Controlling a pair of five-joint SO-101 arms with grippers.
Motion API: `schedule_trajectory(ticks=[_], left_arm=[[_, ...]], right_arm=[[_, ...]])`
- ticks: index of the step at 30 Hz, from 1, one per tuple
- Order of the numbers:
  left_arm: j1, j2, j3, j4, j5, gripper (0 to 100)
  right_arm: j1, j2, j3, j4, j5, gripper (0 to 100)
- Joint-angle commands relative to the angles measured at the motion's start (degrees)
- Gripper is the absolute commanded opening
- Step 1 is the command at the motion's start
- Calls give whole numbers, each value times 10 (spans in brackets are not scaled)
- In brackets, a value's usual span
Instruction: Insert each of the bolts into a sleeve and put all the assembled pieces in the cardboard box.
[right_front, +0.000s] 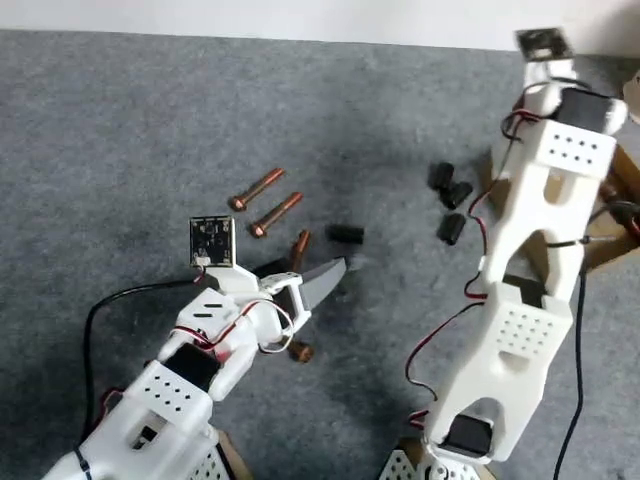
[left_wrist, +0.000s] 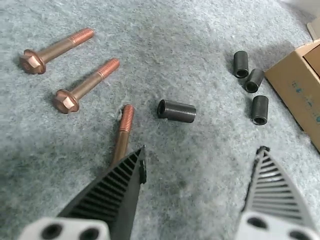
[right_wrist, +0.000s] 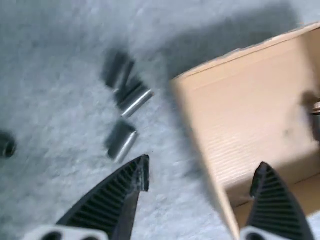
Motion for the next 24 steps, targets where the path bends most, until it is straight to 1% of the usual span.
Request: schedule_trajectory(ticks=[1,3,10,14,19,24], left_arm=[[-7,-7,-8,-15,-4,319],[-7,-7,-8,-15,-5,319],[-7,-6,-8,-15,-7,319],[-7,-6,-8,-15,-7,319],[-7,-6,-8,-15,-8,319],[-7,-6,-8,-15,-8,319]], right_arm=[[-43,-44,31,9,31,307],[-67,-44,45,9,73,307],[-131,-44,49,9,171,307],[-148,-41,52,9,252,307],[-154,-39,56,9,330,307],[-182,-43,146,9,415,307]])
